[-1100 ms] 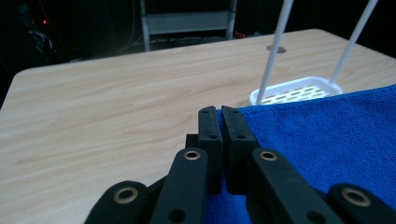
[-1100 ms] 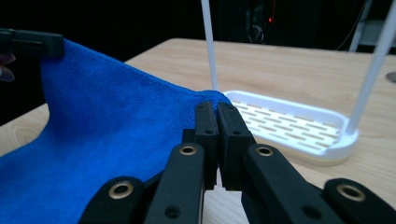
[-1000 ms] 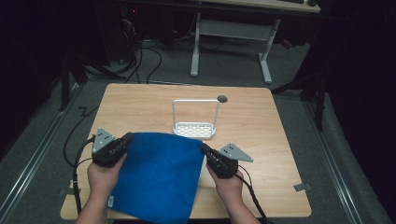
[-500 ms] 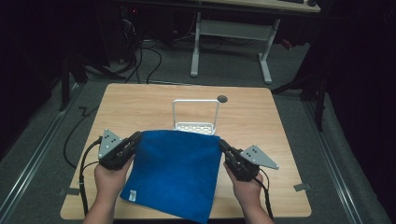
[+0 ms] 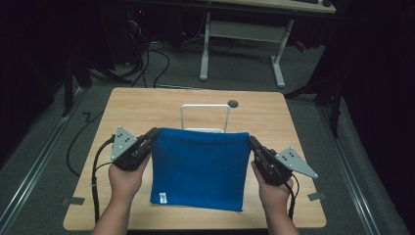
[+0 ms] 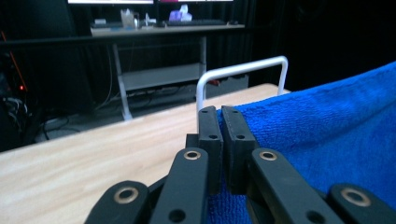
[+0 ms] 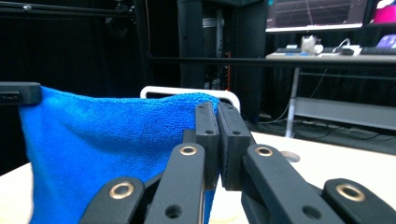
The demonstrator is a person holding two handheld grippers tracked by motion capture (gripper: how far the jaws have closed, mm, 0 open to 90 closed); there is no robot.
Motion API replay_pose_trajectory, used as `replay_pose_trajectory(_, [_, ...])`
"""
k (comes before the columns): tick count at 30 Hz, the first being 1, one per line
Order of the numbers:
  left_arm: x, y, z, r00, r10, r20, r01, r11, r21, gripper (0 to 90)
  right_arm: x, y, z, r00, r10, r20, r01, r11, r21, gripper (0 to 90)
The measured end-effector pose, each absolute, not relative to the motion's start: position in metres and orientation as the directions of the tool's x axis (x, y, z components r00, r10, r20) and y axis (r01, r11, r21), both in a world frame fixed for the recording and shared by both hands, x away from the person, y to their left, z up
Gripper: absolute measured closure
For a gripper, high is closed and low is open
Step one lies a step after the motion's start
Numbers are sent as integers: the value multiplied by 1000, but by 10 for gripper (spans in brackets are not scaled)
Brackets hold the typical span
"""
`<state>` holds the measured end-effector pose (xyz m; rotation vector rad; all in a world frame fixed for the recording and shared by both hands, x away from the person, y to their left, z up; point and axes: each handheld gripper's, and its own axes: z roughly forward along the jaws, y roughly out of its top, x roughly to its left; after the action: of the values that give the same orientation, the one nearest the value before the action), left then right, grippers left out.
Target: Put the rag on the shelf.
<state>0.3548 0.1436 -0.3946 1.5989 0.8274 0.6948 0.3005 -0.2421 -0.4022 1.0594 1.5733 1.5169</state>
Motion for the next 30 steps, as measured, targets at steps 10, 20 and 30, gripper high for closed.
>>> replay_pose_trajectory(10, [374,134,-372,563,826,21,83,-82,993,879,321,-248,-385,-393,919,28,63,-4,998,887])
replay_pose_trajectory(20, [392,128,-347,535,844,49,28,-76,997,879,341,-251,-354,-375,927,11,25,-2,1000,887])
replay_pose_trajectory(30, [416,121,-334,506,855,111,-19,-117,993,879,367,-254,-333,-356,934,11,13,-7,1000,887])
